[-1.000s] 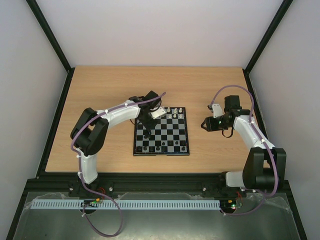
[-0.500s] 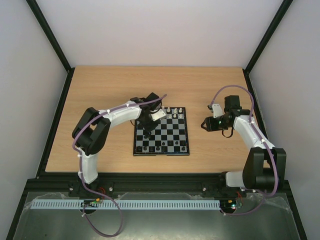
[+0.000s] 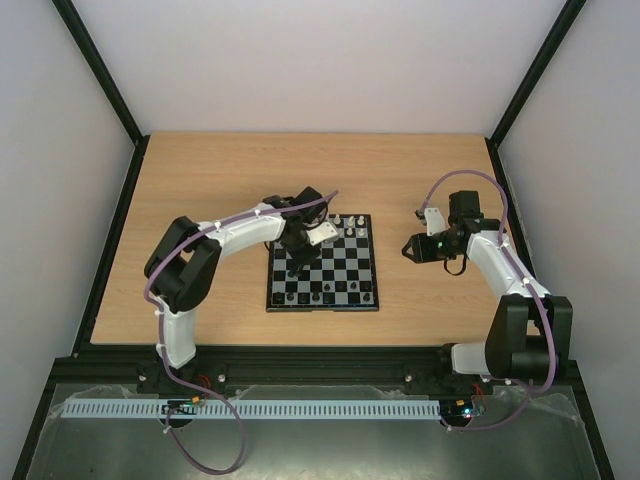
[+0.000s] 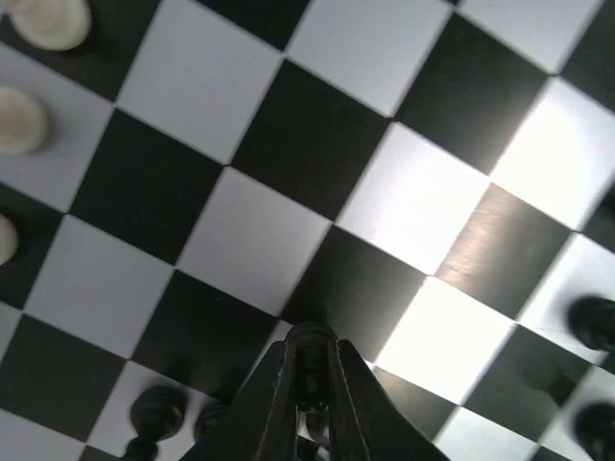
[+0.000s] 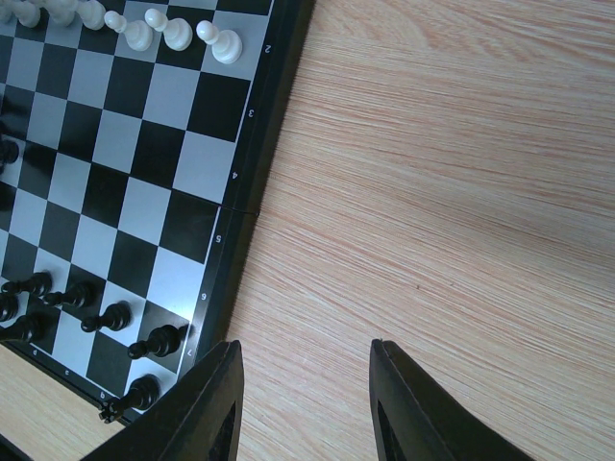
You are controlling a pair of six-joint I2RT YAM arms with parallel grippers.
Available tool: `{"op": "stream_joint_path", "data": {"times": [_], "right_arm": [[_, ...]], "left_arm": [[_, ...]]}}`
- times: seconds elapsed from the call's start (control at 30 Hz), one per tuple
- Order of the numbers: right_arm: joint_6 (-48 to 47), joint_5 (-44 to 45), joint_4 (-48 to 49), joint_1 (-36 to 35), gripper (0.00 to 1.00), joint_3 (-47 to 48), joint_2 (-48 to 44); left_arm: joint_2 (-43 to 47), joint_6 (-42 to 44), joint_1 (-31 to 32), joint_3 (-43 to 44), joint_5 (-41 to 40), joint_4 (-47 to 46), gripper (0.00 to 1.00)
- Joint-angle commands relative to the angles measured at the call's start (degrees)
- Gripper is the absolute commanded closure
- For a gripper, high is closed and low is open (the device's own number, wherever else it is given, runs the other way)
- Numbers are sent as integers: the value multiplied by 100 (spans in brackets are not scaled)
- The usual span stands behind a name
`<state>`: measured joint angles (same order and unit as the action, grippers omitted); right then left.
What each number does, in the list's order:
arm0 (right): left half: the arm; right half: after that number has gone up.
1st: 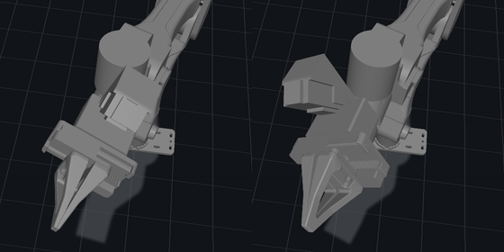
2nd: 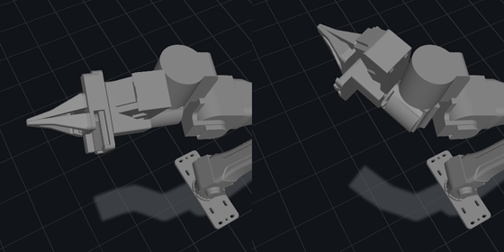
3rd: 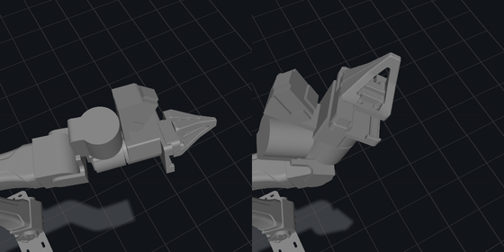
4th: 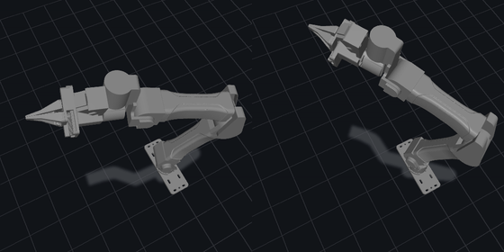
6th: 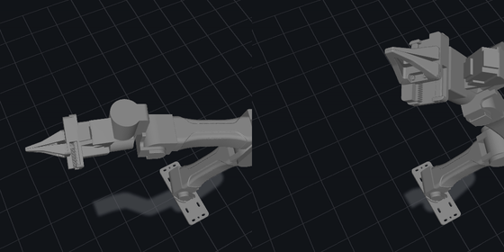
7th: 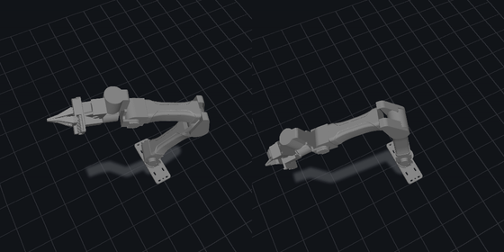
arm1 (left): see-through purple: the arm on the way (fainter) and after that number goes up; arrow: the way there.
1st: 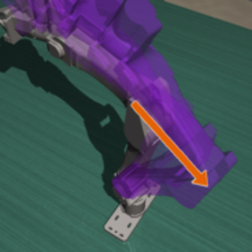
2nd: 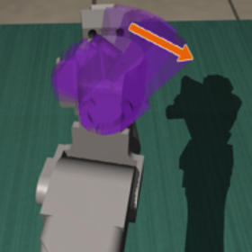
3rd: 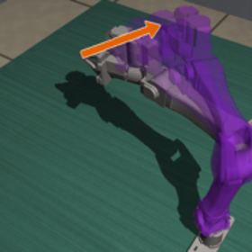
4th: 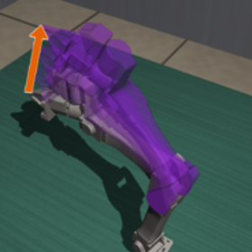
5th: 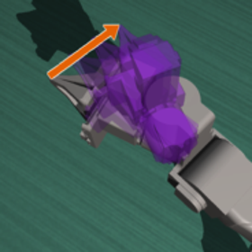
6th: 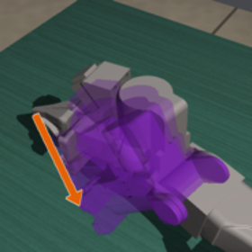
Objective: Set up the chess pieces on the board
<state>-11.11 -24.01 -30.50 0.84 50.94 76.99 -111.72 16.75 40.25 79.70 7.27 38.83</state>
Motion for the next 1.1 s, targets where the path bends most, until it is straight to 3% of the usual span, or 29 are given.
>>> {"op": "stream_joint_path", "data": {"times": [0.0, 0.3, 1.07], "right_arm": [[-22, -78, -154, 21, 63, -44, -22], [-5, -129, -132, 21, 63, -17, 27], [-5, -139, -102, 21, 63, -65, 18]], "left_arm": [[362, 187, 59, 118, 736, 320, 90], [755, 787, 424, -366, 954, 480, 90], [372, 636, 685, -393, 708, 483, 89]]}}
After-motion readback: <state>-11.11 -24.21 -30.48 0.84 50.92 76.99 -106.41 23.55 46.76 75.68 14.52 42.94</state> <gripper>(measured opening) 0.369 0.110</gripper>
